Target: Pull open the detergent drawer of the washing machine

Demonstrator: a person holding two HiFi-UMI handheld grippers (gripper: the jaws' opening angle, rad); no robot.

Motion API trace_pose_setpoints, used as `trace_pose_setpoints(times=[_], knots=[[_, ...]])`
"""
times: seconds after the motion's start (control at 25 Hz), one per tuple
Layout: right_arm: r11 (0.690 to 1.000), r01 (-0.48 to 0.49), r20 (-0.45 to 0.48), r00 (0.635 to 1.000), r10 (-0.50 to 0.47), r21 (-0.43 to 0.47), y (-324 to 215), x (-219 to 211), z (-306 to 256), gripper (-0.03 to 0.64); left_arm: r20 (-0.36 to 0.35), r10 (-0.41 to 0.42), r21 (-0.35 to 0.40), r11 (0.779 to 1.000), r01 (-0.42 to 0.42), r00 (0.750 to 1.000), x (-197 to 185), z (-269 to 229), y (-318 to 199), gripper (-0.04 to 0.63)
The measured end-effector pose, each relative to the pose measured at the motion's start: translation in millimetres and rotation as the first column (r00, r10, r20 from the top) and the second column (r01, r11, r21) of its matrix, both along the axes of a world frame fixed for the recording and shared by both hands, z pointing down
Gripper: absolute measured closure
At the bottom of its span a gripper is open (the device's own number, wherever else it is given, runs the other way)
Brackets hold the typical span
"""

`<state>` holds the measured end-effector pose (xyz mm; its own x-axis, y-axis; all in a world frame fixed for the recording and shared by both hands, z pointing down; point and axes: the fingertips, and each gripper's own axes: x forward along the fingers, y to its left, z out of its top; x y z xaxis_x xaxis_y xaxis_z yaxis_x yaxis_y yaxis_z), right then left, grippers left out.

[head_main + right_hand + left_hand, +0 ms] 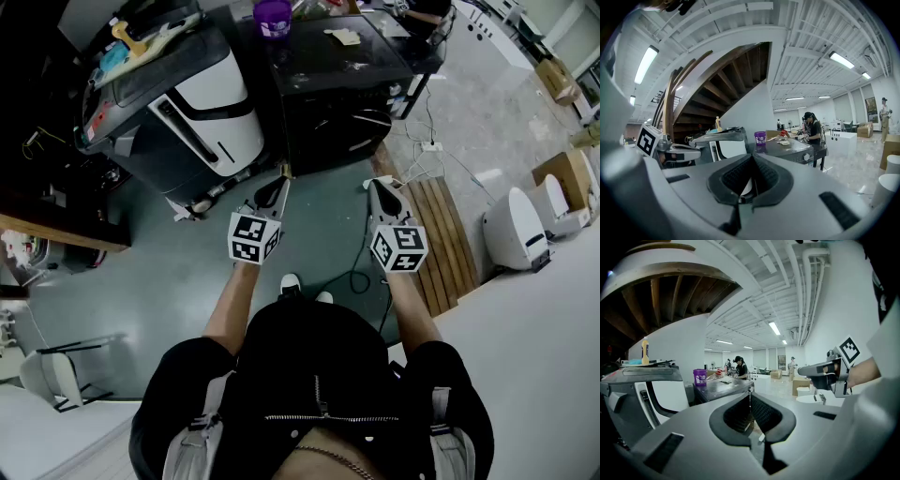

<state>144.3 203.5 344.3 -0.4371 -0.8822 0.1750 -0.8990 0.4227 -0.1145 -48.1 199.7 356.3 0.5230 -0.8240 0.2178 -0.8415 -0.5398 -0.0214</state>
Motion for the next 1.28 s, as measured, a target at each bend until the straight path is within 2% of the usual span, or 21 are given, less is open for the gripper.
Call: trace_pose_setpoints(times=[0.16, 0.36, 0.52, 0.8, 1.28], knots=[[0.999, 0.025, 0.081, 0.996, -0.028, 0.037, 0.0, -3.3, -6.5, 0.612, 0.004, -0.002, 0.011, 1.0, 0.002, 1.0, 0.8, -0.1, -2.5, 0.569], [1.0, 0.027, 0.028, 0.999, -0.027, 0.012, 4.0, -5.3, 3.7, 0.612, 0.001, 0.0, 0.003, 1.0, 0.0, 1.0, 6.3, 5.9, 5.5, 0.569], [0.998, 0.064, 0.039, 0.997, -0.064, 0.006, 10.3, -8.6, 6.1, 0.612, 0.006, -0.016, 0.0, 1.0, 0.016, 1.0, 10.1, 8.1, 12.1, 0.569], [0.997, 0.076, 0.038, 0.996, -0.076, 0.001, 13.5, -2.1, 13.6, 0.611, 0.007, -0.053, 0.006, 0.999, 0.053, 0.999, 13.9, 12.4, 20.5, 0.569], [0.997, 0.075, 0.059, 0.996, -0.074, -0.026, -38.1, -6.3, 21.8, 0.612, -0.014, -0.063, 0.006, 0.998, 0.063, 0.998, 14.3, 15.3, -31.1, 0.569]])
